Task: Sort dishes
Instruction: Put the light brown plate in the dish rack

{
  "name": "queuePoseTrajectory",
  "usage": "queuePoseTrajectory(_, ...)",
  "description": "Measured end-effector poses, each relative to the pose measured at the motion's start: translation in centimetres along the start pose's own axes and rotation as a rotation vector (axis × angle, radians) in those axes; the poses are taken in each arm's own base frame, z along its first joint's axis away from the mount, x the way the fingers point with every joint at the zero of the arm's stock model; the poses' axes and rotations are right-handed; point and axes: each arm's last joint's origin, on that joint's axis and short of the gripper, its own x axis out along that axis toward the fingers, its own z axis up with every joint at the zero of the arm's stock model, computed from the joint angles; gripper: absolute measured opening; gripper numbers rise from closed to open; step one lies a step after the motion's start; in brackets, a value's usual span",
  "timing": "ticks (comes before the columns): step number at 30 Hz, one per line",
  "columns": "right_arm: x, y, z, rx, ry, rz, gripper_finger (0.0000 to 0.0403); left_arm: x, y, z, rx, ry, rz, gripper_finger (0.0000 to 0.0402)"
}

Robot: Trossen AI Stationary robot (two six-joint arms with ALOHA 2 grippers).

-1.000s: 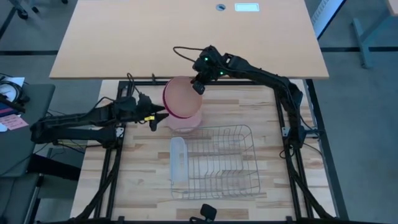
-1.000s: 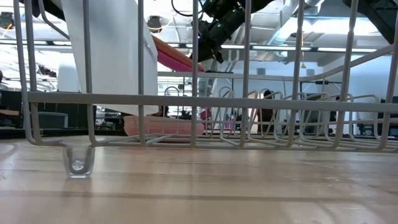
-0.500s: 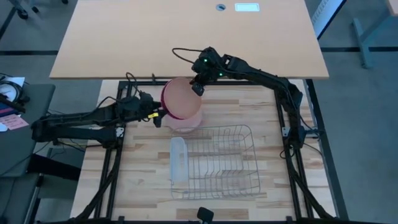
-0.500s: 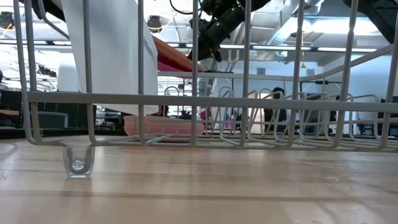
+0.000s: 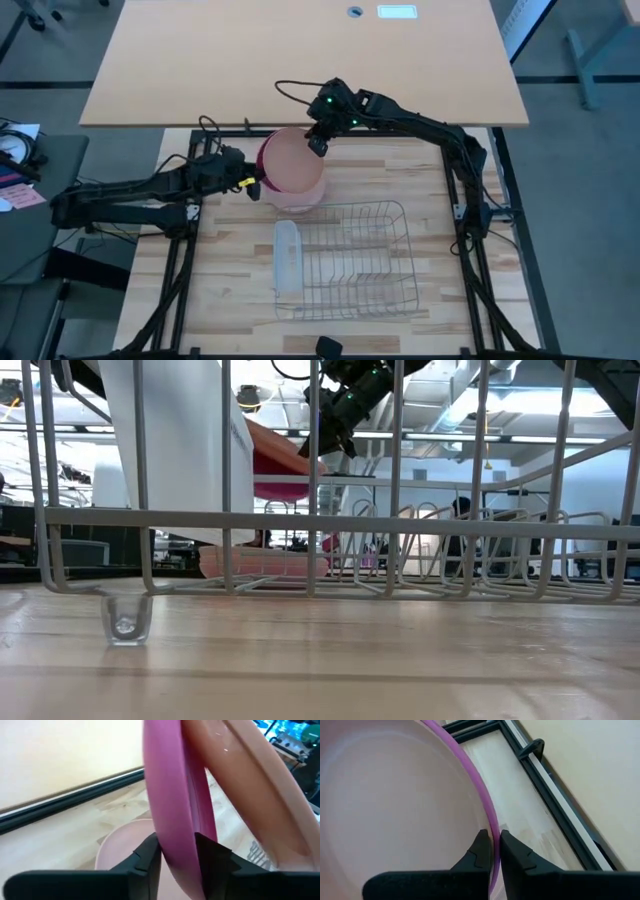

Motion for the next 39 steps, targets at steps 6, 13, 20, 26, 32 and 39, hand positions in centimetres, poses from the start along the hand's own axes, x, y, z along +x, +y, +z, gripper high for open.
queuePoseTrajectory(6,0.1,0.5,0.0,0.009,0.0,0.009,0.0043,0.0,0.1,-0.3,-0.004,0.034,0.006,0.0085)
queuePoseTrajectory(13,0.2,1.4,-0.4,0.008,0.041,0.005,0.0029,-0.1,0.1,-0.4,-0.011,0.053,-0.01,0.0084)
queuePoseTrajectory(20,0.6,1.6,-1.0,0.013,0.067,0.008,0.0039,-0.1,0.1,-0.6,-0.011,0.074,-0.027,0.0084)
queuePoseTrajectory(26,2.2,1.7,-2.6,0.029,0.096,0.025,0.0063,-0.1,0.2,-0.9,0.016,0.108,-0.024,0.0082)
queuePoseTrajectory(32,3.5,2.0,-3.6,0.029,0.088,0.035,0.0065,-0.2,0.6,-1.6,0.025,0.179,0.02,0.0059)
queuePoseTrajectory(39,4.5,2.3,-4.7,0.031,0.092,0.046,0.0065,-0.3,0.9,-2.0,0.018,0.221,0.061,0.0042)
